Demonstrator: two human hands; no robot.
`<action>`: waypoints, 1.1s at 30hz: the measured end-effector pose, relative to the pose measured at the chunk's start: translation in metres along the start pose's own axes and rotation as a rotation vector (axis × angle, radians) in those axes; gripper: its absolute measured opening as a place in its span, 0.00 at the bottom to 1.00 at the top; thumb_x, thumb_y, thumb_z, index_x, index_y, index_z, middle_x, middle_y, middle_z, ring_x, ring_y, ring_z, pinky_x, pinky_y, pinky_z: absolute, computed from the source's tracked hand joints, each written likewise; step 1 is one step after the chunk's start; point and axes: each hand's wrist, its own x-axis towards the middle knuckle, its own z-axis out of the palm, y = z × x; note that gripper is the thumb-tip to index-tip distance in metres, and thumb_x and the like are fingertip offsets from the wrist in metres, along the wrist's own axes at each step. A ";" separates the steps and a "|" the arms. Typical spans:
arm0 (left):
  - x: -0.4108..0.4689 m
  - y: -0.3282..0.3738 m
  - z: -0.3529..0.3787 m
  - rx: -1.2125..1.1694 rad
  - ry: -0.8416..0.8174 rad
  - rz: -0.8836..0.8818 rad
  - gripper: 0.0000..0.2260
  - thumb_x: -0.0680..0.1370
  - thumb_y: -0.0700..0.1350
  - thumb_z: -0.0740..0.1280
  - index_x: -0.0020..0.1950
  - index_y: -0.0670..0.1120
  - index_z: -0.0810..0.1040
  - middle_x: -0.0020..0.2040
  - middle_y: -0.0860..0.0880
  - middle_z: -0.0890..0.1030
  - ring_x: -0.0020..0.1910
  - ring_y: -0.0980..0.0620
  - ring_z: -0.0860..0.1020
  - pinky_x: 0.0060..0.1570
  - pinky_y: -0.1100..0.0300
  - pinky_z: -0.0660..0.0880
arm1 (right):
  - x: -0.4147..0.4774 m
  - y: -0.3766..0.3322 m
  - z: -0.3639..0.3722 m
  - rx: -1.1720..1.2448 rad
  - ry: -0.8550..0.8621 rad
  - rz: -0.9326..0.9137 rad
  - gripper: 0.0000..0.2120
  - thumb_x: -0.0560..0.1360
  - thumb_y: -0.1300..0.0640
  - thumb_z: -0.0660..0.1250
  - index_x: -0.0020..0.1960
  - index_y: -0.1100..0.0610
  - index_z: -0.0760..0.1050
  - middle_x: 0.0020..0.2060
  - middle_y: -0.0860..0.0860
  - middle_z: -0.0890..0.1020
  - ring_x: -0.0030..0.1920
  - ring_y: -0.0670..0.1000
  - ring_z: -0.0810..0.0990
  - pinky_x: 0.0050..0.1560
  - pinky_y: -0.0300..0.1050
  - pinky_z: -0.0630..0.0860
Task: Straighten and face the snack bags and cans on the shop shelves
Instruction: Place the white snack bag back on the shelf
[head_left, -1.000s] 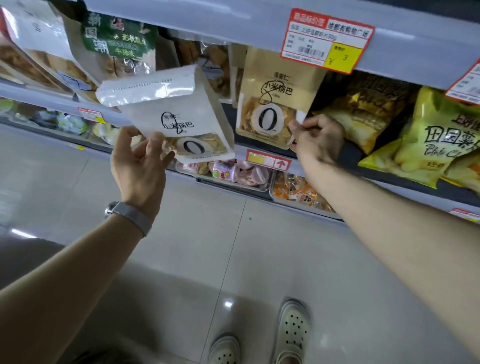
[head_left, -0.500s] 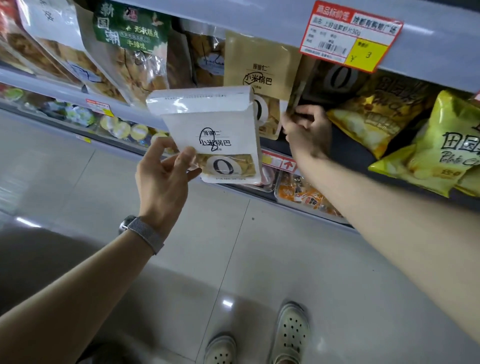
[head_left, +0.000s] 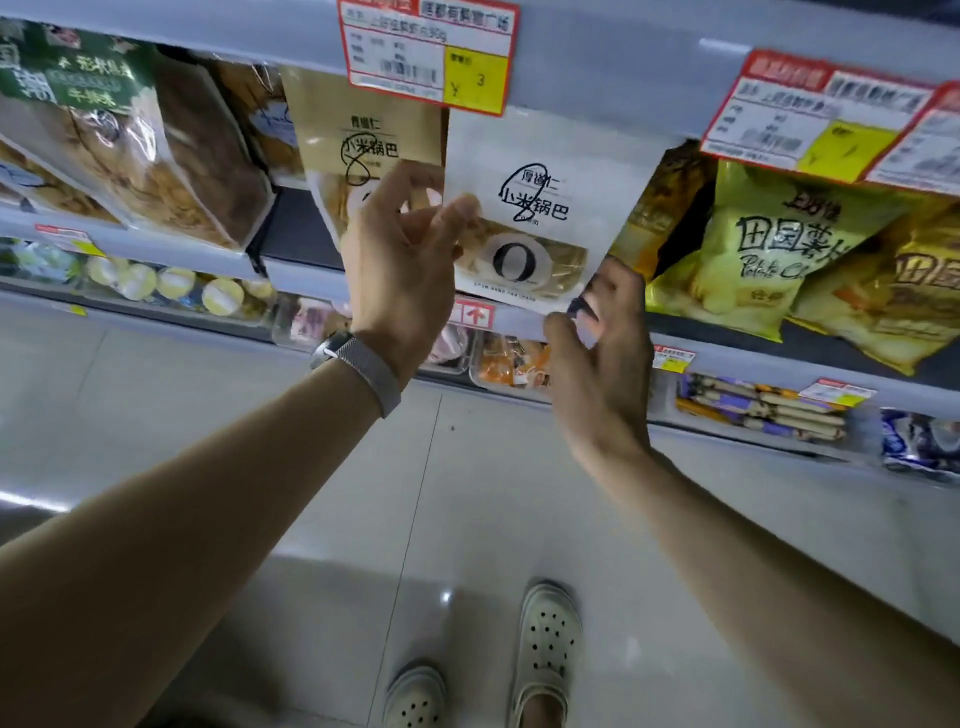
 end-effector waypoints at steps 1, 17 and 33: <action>0.005 0.000 0.008 0.000 -0.001 0.012 0.02 0.83 0.41 0.70 0.54 0.44 0.78 0.36 0.58 0.85 0.41 0.53 0.87 0.46 0.49 0.86 | 0.008 0.002 -0.001 0.003 0.018 -0.004 0.25 0.77 0.69 0.65 0.72 0.57 0.68 0.62 0.47 0.83 0.63 0.41 0.81 0.59 0.33 0.75; 0.010 -0.033 0.035 0.035 -0.121 -0.065 0.24 0.72 0.25 0.60 0.67 0.41 0.68 0.54 0.47 0.84 0.51 0.53 0.84 0.47 0.61 0.79 | 0.052 0.021 -0.006 -0.041 -0.103 0.079 0.32 0.70 0.60 0.64 0.74 0.56 0.64 0.67 0.53 0.79 0.68 0.49 0.78 0.68 0.43 0.75; -0.017 -0.004 0.028 0.393 -0.035 -0.089 0.31 0.72 0.40 0.61 0.77 0.44 0.73 0.68 0.51 0.81 0.64 0.53 0.80 0.65 0.60 0.77 | 0.049 0.030 -0.003 -0.121 -0.221 0.180 0.40 0.70 0.59 0.67 0.80 0.45 0.58 0.60 0.29 0.75 0.56 0.25 0.74 0.57 0.34 0.73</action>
